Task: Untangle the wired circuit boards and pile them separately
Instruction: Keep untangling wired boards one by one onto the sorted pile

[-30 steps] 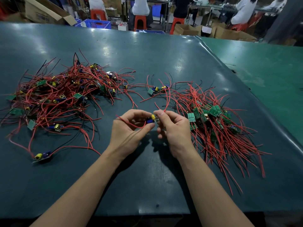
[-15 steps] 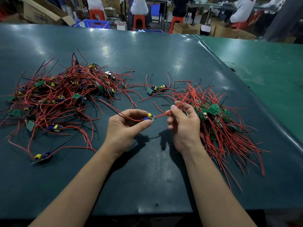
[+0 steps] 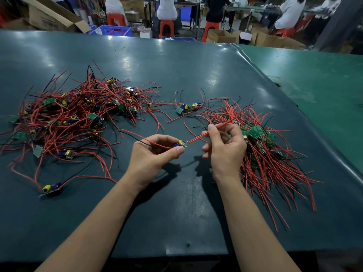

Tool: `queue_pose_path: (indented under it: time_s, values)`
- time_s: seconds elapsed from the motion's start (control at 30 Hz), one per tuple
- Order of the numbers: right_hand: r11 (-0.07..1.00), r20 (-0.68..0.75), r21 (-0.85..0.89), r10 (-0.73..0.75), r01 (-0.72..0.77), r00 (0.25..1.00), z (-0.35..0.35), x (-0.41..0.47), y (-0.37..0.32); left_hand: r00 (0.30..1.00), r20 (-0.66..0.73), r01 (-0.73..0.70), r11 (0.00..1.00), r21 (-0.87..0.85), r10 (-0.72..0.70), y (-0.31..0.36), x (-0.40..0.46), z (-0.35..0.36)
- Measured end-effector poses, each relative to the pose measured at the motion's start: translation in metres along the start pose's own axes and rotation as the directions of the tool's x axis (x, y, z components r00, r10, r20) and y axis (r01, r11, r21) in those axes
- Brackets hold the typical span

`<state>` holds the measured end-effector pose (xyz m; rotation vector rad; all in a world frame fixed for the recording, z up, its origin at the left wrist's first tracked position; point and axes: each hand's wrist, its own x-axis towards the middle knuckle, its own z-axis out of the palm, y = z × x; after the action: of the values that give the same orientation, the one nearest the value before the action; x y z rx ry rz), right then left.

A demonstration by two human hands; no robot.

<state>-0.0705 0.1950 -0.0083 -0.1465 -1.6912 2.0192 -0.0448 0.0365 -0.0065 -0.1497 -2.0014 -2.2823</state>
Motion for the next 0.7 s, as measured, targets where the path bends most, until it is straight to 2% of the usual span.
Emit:
queue_pose_path:
  time_s: [0.47,0.7]
  values:
    - [0.992,-0.137,0.123,0.056,-0.039,0.989,-0.0022,0.0053,-0.0063,1.0,0.03,0.009,1.0,0.022,-0.01,0.0009,0.0001,-0.0023]
    - [0.993,-0.151,0.084,-0.075,0.088,0.986,-0.0008,0.0013,-0.0072,0.999,0.04,0.035,0.998,0.043,-0.036,0.0005,0.0001,-0.0015]
